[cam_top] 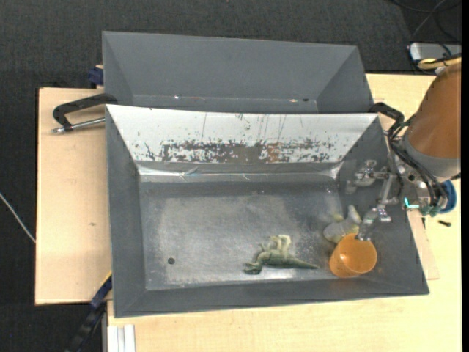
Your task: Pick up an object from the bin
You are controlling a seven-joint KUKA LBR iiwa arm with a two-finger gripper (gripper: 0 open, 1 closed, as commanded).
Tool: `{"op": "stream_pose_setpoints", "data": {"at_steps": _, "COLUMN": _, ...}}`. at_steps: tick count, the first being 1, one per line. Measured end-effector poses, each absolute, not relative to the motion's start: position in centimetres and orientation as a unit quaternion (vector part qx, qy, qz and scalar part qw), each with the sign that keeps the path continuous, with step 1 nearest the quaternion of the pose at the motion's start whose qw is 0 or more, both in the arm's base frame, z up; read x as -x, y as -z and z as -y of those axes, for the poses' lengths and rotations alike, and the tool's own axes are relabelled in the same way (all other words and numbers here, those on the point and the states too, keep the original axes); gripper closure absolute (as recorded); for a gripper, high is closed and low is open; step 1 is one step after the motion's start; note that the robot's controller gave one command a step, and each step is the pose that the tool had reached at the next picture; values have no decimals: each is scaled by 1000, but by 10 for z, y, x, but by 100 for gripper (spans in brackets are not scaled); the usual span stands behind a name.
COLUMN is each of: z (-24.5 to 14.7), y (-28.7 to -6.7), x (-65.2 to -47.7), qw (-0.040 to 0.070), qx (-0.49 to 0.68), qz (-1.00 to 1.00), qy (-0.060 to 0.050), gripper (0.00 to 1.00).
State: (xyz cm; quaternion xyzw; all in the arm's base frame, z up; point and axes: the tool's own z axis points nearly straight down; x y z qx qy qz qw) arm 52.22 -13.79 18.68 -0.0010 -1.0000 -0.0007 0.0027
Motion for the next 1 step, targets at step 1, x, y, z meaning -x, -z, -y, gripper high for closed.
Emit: {"op": "stream_pose_setpoints", "data": {"at_steps": 1, "z": 128, "y": -167, "x": -532, "qw": 0, "qx": 33, "qz": 999, "qy": 1, "gripper": 0}}
